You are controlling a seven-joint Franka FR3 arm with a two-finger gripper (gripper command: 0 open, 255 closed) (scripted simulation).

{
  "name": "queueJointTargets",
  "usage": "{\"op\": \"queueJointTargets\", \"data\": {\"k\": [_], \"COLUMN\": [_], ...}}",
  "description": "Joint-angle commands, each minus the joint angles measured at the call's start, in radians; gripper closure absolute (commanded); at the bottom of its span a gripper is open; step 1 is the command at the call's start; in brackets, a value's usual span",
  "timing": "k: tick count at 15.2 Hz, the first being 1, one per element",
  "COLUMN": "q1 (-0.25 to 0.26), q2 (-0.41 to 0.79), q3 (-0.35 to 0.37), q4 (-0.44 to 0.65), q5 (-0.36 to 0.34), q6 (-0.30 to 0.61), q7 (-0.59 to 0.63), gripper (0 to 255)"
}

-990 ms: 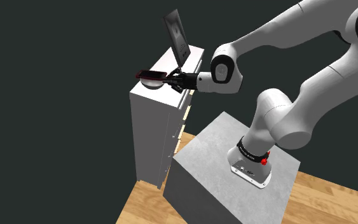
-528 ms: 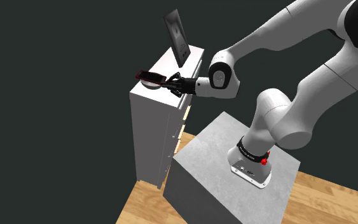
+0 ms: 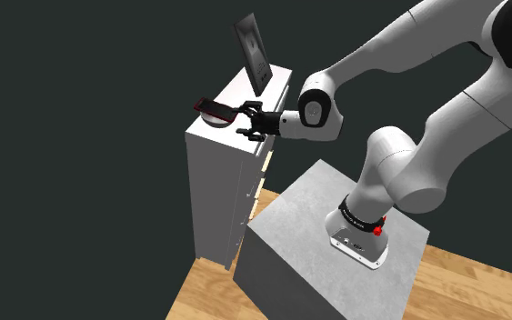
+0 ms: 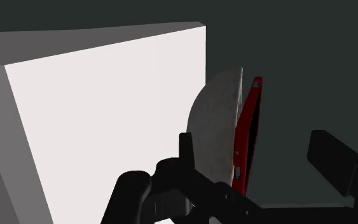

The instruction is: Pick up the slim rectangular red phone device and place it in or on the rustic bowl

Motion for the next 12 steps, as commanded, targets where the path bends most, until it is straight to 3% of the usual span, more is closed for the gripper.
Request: {"op": "queueJointTargets", "data": {"k": [1,3,7,12], "q1": [0.0,0.0,-0.102,-0.104], "q2": [0.0,0.0,-0.231,-0.231], "q3": [0.0,0.0,0.013,0.015], "q4": [0.0,0.0,-0.116,-0.116], "q5": [0.0,0.0,-0.053,-0.053], "q6": [0.0,0.0,0.121,0.121], "q7": [0.0,0.0,-0.059,-0.058], "gripper": [0,0,0,0]}}
